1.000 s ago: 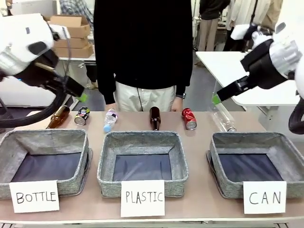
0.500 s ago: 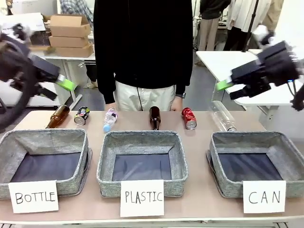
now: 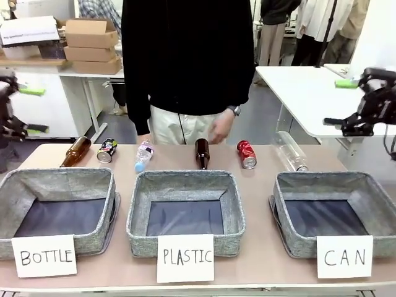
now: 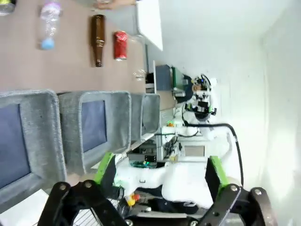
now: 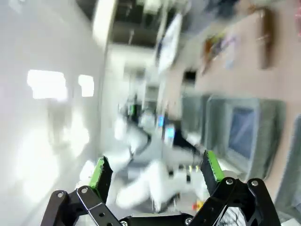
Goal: Sort the can waste into the basket.
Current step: Pick up the can waste from the table and place it in the right Fabric basket.
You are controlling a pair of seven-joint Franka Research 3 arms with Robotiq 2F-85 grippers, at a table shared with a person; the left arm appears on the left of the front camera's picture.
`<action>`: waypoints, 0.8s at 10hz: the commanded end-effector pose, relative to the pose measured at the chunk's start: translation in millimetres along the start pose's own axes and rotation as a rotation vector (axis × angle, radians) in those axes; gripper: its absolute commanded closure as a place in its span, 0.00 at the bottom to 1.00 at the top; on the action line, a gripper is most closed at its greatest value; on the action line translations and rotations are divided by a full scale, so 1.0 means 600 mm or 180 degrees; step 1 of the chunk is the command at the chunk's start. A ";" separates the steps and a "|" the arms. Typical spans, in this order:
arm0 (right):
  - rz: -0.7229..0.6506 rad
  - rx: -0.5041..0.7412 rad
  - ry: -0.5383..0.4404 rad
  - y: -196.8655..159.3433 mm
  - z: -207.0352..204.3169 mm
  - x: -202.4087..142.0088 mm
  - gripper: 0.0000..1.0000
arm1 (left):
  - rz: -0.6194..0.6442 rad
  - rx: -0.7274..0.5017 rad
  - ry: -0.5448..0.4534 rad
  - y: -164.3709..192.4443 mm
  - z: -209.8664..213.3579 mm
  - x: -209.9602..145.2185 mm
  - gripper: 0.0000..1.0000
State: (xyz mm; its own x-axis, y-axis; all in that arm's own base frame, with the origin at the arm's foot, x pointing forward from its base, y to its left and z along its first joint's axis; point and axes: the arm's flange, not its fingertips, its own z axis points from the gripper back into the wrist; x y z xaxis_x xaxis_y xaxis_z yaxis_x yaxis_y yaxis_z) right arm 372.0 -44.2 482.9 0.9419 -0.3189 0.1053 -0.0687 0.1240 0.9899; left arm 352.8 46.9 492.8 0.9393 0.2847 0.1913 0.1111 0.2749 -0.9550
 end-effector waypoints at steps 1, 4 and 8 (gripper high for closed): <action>0.0364 0.0158 0.0329 0.026 -0.001 -0.017 0.00 | -0.0245 -0.0049 0.0096 -0.036 0.004 -0.014 0.00; 0.0364 0.0158 0.0329 0.026 -0.001 -0.017 0.00 | -0.0245 -0.0049 0.0096 -0.036 0.004 -0.014 0.00; 0.0364 0.0158 0.0329 0.026 -0.001 -0.017 0.00 | -0.0245 -0.0049 0.0096 -0.036 0.004 -0.014 0.00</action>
State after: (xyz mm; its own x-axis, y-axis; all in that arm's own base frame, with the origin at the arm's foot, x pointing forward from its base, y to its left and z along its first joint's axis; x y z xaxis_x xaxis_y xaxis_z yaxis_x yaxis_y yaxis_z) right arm 357.3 -39.8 497.7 0.9622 -0.2034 0.1813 -0.1588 0.1222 0.9797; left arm 340.1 42.6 513.7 0.9423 0.2374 0.2361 0.1603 0.2993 -0.9406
